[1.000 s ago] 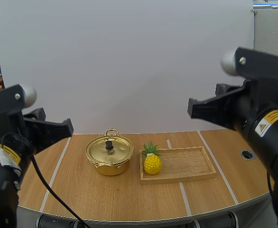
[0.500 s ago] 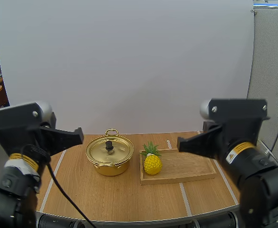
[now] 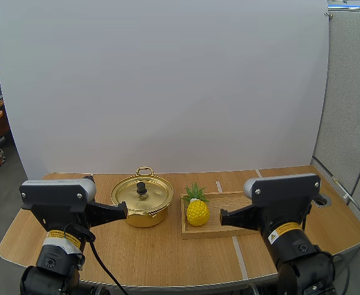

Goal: Open the pot, put the grape inside, and close it

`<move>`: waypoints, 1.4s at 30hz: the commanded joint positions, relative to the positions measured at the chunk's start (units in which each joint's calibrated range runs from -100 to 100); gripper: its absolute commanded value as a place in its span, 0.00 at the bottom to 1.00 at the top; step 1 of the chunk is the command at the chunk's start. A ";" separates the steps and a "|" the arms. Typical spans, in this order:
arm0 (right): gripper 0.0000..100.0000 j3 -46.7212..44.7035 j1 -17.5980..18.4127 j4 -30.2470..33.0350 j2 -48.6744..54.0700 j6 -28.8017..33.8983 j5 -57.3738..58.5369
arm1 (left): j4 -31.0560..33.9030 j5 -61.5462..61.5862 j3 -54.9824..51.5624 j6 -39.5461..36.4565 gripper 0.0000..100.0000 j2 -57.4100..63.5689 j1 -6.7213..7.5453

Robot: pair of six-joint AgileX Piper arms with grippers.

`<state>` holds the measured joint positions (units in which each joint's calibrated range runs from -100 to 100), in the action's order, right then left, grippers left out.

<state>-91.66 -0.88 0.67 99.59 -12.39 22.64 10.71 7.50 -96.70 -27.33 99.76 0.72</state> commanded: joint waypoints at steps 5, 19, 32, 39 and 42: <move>0.00 -8.34 0.21 0.06 0.41 0.09 -6.52 | 0.73 -1.23 -3.30 0.23 0.00 0.24 -0.07; 0.00 -8.34 2.86 0.06 0.41 0.09 8.62 | 0.73 18.85 -3.30 0.23 0.00 0.24 -0.07; 0.00 -8.34 2.86 0.06 0.41 0.09 8.62 | 0.60 23.96 -3.30 0.23 0.00 0.24 -0.07; 0.00 -8.34 2.86 0.06 0.41 0.09 8.62 | 0.62 23.76 -3.30 0.23 0.00 0.24 -0.07; 0.00 -8.34 2.86 0.06 0.41 0.09 8.62 | 0.62 23.76 -3.30 0.23 0.00 0.24 -0.07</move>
